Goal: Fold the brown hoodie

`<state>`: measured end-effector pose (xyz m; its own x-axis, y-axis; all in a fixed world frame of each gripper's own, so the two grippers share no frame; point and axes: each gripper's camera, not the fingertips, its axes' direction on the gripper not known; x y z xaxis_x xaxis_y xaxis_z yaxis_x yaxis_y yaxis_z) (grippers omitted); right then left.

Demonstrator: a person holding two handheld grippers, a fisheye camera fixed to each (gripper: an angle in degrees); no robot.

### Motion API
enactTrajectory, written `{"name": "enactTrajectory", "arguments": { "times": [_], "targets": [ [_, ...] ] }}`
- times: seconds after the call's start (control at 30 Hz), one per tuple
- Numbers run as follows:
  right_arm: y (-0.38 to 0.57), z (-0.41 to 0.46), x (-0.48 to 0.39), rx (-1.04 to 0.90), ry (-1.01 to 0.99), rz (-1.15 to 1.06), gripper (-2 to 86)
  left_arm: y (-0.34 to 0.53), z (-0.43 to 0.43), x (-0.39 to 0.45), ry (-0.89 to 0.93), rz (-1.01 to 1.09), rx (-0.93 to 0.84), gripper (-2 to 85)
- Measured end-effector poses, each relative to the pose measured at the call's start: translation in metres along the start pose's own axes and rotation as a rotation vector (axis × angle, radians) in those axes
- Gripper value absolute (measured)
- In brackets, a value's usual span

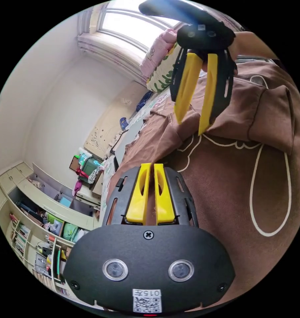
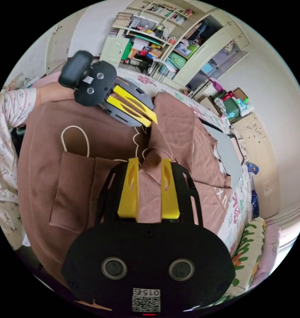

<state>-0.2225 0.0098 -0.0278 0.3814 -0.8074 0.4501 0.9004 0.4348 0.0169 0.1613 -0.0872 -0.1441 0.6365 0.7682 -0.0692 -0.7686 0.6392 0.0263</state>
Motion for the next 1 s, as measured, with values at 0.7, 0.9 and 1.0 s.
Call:
{"name": "enactTrajectory", "arguments": {
  "times": [0.7,0.9,1.0],
  "targets": [
    [0.062,-0.135,-0.033,0.033,0.078,0.131,3.3,0.182,0.099,-0.205,0.108,-0.493,-0.343,9.2],
    [0.060,-0.151,-0.021,0.026,-0.019,0.110,3.5,0.164,0.105,-0.216,0.091,-0.340,-0.299,9.1],
    [0.057,-0.157,-0.010,0.040,-0.183,0.054,3.8,0.164,0.126,-0.211,0.055,-0.235,-0.343,9.0]
  ]
}}
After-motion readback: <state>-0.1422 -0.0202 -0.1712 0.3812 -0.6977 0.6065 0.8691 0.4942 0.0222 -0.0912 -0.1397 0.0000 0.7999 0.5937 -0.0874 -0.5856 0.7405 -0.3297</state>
